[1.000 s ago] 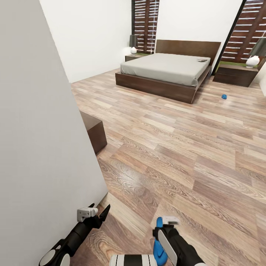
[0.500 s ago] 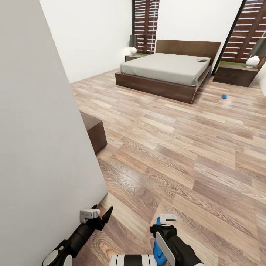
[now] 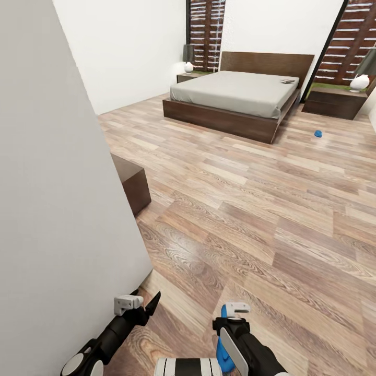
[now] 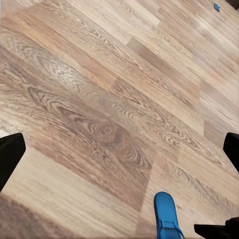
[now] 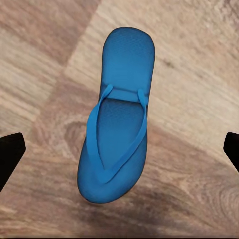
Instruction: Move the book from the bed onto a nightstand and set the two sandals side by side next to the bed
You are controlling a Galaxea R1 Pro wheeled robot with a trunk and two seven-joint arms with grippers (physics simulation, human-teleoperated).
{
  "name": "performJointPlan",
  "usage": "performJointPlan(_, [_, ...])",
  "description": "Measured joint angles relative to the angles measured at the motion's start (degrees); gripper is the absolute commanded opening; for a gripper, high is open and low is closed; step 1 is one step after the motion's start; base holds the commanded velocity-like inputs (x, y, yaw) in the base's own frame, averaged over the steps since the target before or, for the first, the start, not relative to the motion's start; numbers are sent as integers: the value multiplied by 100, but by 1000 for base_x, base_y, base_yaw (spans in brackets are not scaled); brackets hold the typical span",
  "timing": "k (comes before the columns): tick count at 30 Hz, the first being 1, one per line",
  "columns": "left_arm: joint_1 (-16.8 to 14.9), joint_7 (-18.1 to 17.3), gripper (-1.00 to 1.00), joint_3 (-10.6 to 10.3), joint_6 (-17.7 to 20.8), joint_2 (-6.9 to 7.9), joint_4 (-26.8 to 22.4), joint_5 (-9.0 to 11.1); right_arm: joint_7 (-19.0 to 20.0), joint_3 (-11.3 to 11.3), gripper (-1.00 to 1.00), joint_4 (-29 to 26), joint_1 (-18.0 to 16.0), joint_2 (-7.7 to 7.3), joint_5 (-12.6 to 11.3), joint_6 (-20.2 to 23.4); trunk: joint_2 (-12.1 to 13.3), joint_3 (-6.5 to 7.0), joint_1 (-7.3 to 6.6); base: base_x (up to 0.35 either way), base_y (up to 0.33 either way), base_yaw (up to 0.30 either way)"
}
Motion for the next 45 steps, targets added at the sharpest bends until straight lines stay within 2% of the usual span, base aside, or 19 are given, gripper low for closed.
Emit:
performJointPlan(32, [0, 0, 100, -1, 5, 1, 0, 0, 5, 0, 100, -25, 0, -1, -6, 21, -43, -709, 82, 0, 0, 0])
performJointPlan(45, [0, -7, 100, -1, 1, 8, 0, 6, 8, 1, 100, -60, 0, 0, -5, 23, -43, -710, 82, 5, 0, 0])
